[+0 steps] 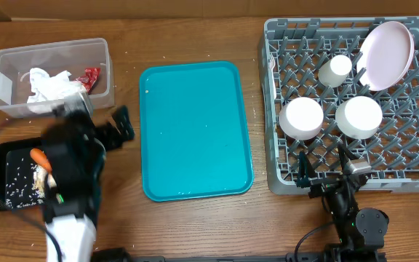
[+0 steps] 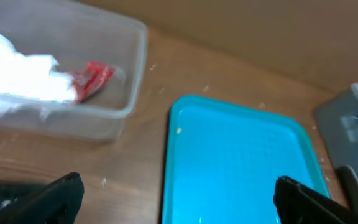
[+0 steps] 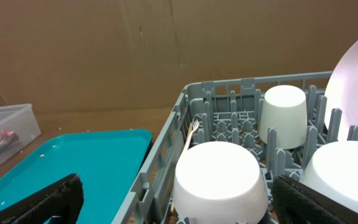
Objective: Sort waste into correct bins and load items into the dishwasher rack
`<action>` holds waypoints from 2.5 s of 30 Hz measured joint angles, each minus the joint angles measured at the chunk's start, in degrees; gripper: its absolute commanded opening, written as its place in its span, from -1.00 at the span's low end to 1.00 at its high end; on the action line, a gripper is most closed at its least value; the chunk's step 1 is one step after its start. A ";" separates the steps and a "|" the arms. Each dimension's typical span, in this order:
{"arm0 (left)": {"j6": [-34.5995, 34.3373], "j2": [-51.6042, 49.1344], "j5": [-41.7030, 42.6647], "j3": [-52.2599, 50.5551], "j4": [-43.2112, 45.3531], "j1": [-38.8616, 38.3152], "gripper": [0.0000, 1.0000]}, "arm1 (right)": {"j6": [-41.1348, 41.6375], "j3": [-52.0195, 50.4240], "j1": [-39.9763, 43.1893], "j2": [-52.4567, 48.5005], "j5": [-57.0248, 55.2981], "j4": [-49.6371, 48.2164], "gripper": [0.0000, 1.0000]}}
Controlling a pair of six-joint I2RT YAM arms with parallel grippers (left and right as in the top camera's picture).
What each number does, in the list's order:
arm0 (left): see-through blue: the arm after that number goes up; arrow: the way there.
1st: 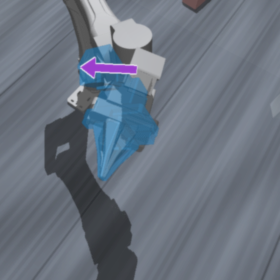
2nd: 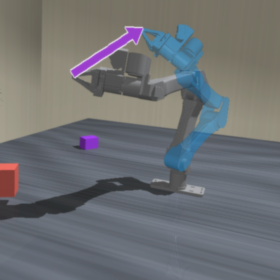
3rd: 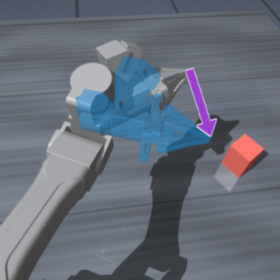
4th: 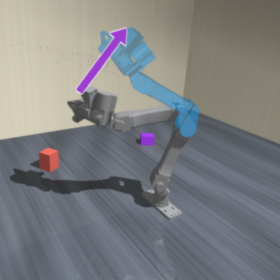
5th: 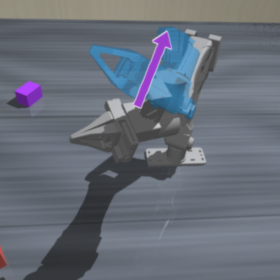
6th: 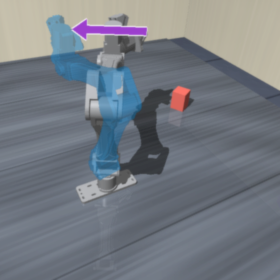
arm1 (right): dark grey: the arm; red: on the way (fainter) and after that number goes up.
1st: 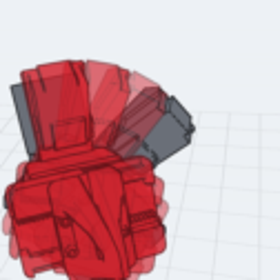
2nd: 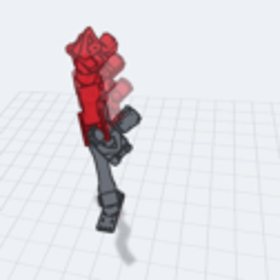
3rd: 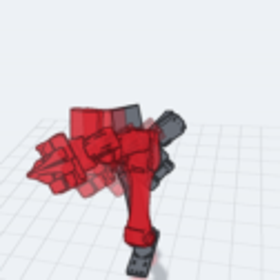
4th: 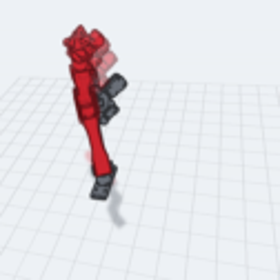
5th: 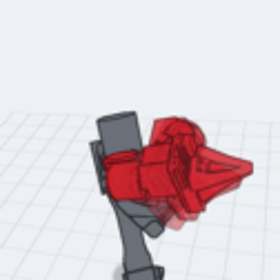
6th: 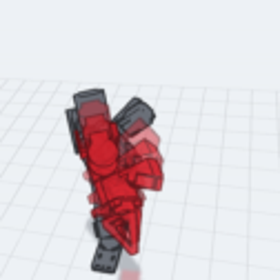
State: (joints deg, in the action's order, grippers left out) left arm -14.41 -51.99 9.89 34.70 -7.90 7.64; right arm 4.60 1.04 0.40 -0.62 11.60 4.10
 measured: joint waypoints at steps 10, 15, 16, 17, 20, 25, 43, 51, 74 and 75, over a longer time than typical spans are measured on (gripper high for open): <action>8.59 23.04 1.14 -24.39 17.97 -1.68 1.00 | 0.00 0.02 0.00 0.00 0.00 -0.02 1.00; 9.35 30.97 1.07 -32.24 22.25 -1.68 1.00 | -0.11 0.00 0.00 0.00 0.00 -0.02 1.00; 9.53 32.50 1.05 -33.05 21.62 -1.68 1.00 | -0.11 0.02 0.00 0.00 0.00 -0.02 1.00; 9.70 33.79 0.90 -33.42 20.37 -1.68 1.00 | -0.09 0.02 0.00 0.00 0.02 -0.02 1.00; 10.14 37.83 0.00 -33.99 14.91 -1.68 1.00 | -0.11 0.02 0.00 -0.02 -0.02 -0.04 1.00; 10.19 44.09 -1.77 -34.23 4.31 -1.68 0.99 | -0.11 0.02 0.00 0.00 -0.02 -0.13 1.00; 10.19 51.08 -3.52 -34.23 4.20 -1.68 1.00 | -0.11 0.00 0.00 0.00 0.00 -0.02 1.00; 10.19 51.08 -3.65 -34.23 4.17 -1.68 1.00 | -0.11 0.00 0.00 0.00 0.02 -0.02 0.99; 10.19 51.08 -3.69 -34.23 4.17 -1.68 1.00 | -0.11 0.00 0.00 0.00 0.02 -0.04 0.99; 10.19 51.08 -3.69 -34.23 4.17 -1.68 0.99 | -0.13 0.02 0.00 0.00 0.00 -0.02 1.00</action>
State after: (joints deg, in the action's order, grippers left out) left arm -4.23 -0.91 6.20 0.47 -3.73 5.96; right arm 4.47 1.06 0.40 -0.62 11.60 4.08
